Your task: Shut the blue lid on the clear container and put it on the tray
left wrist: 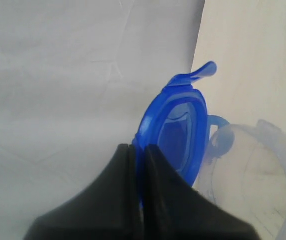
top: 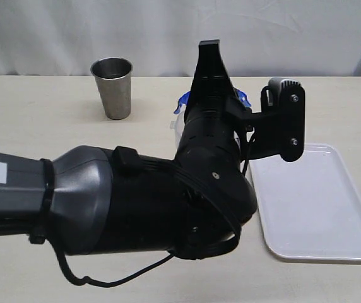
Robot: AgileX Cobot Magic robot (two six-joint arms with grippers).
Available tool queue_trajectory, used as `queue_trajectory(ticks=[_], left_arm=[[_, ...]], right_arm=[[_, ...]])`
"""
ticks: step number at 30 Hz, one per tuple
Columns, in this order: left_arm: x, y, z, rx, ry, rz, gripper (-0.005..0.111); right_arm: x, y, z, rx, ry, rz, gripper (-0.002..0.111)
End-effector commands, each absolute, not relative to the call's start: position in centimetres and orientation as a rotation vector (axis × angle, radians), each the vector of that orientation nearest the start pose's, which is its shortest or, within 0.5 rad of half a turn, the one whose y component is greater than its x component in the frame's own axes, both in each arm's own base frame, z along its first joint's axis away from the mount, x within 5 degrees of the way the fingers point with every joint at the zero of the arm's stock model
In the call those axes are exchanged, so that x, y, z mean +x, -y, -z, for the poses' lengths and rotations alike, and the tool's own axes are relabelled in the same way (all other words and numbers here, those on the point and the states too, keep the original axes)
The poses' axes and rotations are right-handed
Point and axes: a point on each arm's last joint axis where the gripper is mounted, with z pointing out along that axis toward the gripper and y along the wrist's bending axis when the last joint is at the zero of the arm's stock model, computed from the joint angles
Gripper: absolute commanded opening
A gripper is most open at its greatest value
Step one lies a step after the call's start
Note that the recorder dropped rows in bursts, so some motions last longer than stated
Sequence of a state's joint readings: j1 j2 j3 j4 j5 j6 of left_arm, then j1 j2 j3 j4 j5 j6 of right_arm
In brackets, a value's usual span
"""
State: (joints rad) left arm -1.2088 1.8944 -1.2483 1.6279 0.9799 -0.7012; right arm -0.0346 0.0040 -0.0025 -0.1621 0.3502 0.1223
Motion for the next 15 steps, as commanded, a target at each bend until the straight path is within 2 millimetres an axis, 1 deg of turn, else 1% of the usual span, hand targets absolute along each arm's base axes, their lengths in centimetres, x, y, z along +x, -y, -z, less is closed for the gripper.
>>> queue_trajectory(ticks=[1, 7, 15], left_arm=[[21.00, 34.09, -24.55, 1.311, -1.370, -0.842, 0.000], [21.02, 34.03, -24.58, 1.306, -1.372, -0.850, 0.000], [21.10, 34.12, -25.05, 1.296, -1.311, -0.885, 0.000]], right_arm=[[5.31, 0.67, -18.22, 0.039, -1.828, 0.096, 0.005], [5.31, 0.67, -18.22, 0.039, -1.828, 0.096, 0.005], [5.31, 0.67, -18.22, 0.039, -1.828, 0.096, 0.005]])
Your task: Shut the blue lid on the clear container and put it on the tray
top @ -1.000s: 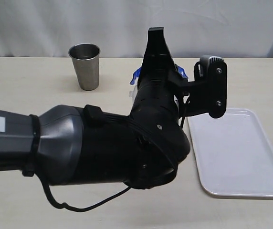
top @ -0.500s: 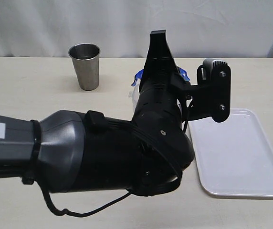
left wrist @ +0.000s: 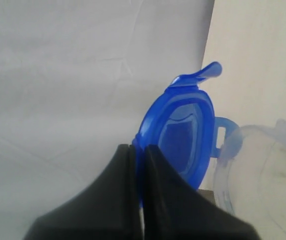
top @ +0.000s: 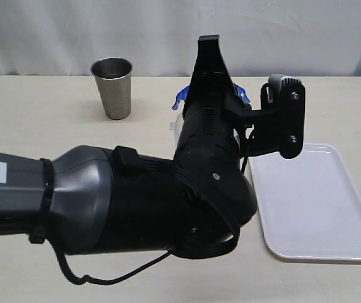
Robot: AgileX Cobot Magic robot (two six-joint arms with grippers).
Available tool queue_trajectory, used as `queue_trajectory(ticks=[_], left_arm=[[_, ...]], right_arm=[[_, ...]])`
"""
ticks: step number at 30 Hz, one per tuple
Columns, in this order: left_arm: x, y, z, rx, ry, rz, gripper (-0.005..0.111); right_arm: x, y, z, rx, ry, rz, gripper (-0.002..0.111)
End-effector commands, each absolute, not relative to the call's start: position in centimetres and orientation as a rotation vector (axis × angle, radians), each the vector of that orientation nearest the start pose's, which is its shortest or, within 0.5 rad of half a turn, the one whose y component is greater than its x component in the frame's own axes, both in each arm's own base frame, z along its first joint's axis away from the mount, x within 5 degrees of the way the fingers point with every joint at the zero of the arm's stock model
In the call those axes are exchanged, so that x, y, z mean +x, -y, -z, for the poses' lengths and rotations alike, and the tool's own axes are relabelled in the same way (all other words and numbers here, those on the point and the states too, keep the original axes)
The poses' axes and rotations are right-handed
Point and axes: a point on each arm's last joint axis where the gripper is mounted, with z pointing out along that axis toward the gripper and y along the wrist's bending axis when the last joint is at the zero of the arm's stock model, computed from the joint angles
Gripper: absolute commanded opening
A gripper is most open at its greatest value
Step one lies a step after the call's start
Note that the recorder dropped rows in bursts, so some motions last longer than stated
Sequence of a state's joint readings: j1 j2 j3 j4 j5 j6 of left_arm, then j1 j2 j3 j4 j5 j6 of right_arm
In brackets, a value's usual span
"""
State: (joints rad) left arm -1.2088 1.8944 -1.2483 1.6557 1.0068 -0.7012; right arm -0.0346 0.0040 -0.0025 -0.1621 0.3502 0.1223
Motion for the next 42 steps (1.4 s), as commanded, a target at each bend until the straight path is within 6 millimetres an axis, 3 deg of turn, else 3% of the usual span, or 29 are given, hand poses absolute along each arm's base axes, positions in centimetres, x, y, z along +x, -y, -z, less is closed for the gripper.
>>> queue_trajectory(ticks=[1, 15, 20, 26, 42], left_arm=[[21.1, 34.1, -25.0, 1.298, -1.311, -0.883, 0.000], [21.1, 34.0, -25.1, 1.290, -1.314, -0.896, 0.000], [20.3, 33.5, -23.4, 1.352, -1.255, -0.931, 0.000], [19.7, 32.2, -21.2, 1.349, -1.305, -0.915, 0.000], [19.3, 32.8, -20.5, 1.411, -1.316, -0.804, 0.000]], right_arm=[[5.3, 0.7, -18.2, 0.039, -1.828, 0.096, 0.005], [5.3, 0.7, -18.2, 0.039, -1.828, 0.096, 0.005], [5.3, 0.7, -18.2, 0.039, -1.828, 0.096, 0.005], [5.3, 0.7, -18.2, 0.039, -1.828, 0.096, 0.005], [5.3, 0.7, -18.2, 0.039, -1.828, 0.096, 0.005]])
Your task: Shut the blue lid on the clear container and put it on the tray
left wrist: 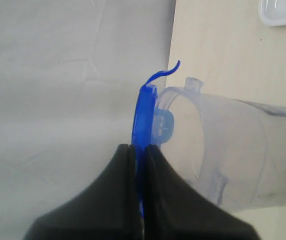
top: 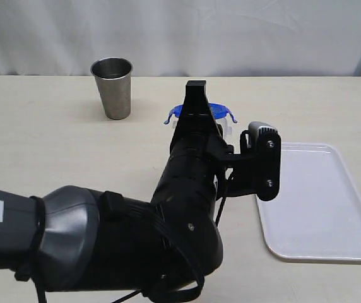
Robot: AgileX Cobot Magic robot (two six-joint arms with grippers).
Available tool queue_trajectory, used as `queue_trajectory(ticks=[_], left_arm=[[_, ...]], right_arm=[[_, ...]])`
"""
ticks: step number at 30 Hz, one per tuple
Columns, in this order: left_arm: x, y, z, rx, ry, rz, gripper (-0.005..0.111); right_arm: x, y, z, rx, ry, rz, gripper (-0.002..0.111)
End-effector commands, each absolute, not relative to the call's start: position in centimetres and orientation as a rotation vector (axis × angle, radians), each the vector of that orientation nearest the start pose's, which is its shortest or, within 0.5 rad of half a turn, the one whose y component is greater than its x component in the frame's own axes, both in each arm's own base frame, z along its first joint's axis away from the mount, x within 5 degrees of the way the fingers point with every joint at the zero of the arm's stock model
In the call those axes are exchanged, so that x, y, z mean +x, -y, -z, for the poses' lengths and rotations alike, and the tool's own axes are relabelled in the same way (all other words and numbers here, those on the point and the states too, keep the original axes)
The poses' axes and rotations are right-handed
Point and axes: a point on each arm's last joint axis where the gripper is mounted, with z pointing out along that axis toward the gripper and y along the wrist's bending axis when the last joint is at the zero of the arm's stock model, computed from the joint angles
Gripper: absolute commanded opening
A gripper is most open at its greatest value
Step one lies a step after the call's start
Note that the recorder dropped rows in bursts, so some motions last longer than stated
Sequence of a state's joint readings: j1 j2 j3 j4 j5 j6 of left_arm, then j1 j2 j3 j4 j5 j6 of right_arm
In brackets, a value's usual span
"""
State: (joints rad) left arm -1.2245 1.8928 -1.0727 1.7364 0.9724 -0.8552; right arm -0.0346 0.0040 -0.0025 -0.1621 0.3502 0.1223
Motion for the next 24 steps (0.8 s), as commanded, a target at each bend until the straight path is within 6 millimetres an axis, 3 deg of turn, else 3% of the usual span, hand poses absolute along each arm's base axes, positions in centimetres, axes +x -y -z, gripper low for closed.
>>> queue_trajectory(ticks=[1, 24], left_arm=[[19.3, 32.8, -20.5, 1.411, -1.316, -0.804, 0.000], [18.8, 32.6, -19.1, 1.558, -1.402, -0.755, 0.000]], right_arm=[[5.3, 0.7, -18.2, 0.039, -1.828, 0.096, 0.005], [5.3, 0.7, -18.2, 0.039, -1.828, 0.096, 0.005]])
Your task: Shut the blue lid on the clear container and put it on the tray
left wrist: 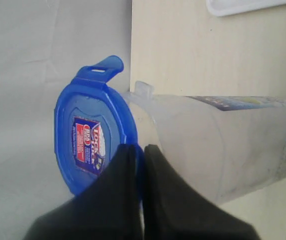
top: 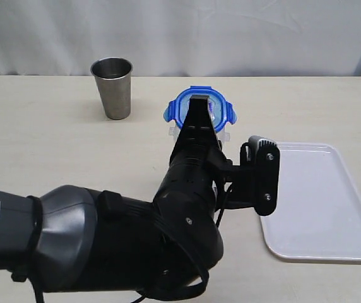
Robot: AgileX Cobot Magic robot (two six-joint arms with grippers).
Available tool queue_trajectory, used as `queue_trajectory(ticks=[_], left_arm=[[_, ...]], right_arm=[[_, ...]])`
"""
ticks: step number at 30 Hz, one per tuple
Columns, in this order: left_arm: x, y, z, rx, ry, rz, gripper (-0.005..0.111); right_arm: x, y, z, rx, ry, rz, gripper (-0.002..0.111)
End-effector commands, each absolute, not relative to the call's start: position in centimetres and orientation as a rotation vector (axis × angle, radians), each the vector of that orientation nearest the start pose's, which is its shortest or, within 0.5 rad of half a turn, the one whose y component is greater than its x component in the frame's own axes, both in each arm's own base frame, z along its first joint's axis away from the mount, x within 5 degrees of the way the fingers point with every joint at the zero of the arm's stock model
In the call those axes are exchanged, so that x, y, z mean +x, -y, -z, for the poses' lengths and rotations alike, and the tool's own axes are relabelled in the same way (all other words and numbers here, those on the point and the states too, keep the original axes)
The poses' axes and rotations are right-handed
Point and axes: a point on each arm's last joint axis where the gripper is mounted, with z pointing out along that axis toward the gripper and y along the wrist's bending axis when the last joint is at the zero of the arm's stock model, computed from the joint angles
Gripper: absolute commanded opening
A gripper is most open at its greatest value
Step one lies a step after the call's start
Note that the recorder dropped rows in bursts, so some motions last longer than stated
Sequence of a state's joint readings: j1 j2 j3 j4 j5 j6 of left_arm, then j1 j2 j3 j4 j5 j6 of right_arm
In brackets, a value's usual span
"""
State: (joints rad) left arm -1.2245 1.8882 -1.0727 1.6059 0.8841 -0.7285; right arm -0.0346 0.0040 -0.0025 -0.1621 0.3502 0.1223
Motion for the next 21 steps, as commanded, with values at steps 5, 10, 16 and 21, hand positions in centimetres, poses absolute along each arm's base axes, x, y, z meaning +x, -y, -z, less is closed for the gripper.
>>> queue_trajectory(ticks=[5, 10, 16, 21], left_arm=[[19.6, 32.2, -19.1, 1.541, -1.427, -0.760, 0.000], [21.0, 31.4, -18.6, 1.535, -1.506, -0.711, 0.000], [21.1, 31.5, -18.5, 1.550, -1.501, -0.686, 0.000], [21.1, 31.6, -18.5, 1.556, -1.488, -0.683, 0.000]], right_arm=[[5.3, 0.7, -18.2, 0.039, -1.828, 0.096, 0.005], [5.3, 0.7, -18.2, 0.039, -1.828, 0.096, 0.005], [5.3, 0.7, -18.2, 0.039, -1.828, 0.096, 0.005], [5.3, 0.7, -18.2, 0.039, -1.828, 0.096, 0.005]])
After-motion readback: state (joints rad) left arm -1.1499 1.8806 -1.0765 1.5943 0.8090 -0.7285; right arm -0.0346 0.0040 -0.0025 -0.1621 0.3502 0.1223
